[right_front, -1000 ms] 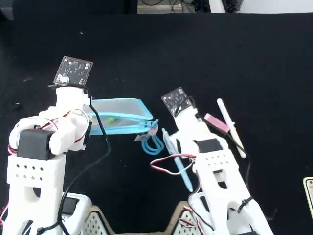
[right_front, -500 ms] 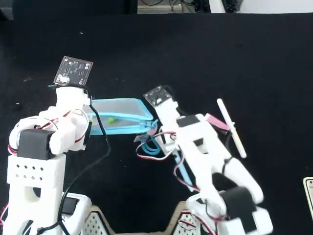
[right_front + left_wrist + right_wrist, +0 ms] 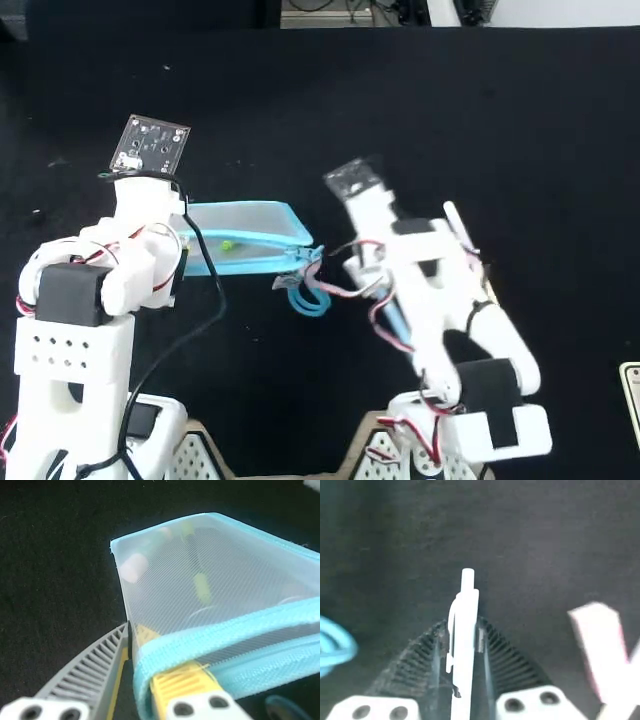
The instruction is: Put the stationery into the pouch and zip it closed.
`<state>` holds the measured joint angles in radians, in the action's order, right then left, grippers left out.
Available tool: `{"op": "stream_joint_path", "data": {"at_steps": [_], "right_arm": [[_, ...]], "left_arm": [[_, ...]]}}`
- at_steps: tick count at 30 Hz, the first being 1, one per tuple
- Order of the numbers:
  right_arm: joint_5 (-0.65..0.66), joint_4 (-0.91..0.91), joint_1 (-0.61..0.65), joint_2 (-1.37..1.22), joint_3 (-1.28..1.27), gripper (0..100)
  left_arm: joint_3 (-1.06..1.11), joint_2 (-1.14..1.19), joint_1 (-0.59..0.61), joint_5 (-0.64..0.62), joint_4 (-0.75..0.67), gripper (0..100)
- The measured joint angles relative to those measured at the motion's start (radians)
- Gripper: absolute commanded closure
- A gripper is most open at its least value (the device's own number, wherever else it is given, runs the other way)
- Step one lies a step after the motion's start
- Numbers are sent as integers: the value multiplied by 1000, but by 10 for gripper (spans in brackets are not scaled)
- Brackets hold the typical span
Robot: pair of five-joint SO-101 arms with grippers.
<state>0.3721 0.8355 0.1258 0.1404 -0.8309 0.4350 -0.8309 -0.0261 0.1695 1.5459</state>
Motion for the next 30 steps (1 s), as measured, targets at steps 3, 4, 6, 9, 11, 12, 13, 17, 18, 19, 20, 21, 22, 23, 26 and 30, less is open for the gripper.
{"op": "stream_joint_path", "data": {"at_steps": [3,4,6,9,11,12,13,17,18,19,20,21,22,23,26,30], "right_arm": [[51,-2,-52,-9,20,949],[58,-2,-54,-12,21,918],[63,-2,-49,-40,28,863],[63,-2,-26,-78,28,818],[68,-2,-8,-94,43,819],[68,0,-3,-104,51,819],[64,0,-3,-114,58,819],[14,28,-2,-160,107,889],[11,48,-2,-173,124,951],[8,64,-2,-189,144,997],[6,78,-2,-201,161,972],[5,87,-9,-213,176,988],[5,95,-14,-226,192,989],[5,98,-20,-232,203,987],[14,132,-41,-221,212,988],[35,239,-54,-95,210,988]], "left_arm": [[0,0,0,3,2,970],[0,0,0,5,2,970],[0,0,0,6,2,970],[0,0,0,6,2,970],[0,0,0,6,2,970],[0,0,0,6,2,970],[0,0,0,6,2,970],[0,0,0,6,2,970],[0,0,0,6,2,970],[0,0,0,6,2,970],[0,0,0,6,2,970],[0,0,0,6,2,970],[0,0,0,6,2,970],[0,0,0,6,2,970],[0,0,0,6,2,970],[0,0,0,6,2,970]]}}
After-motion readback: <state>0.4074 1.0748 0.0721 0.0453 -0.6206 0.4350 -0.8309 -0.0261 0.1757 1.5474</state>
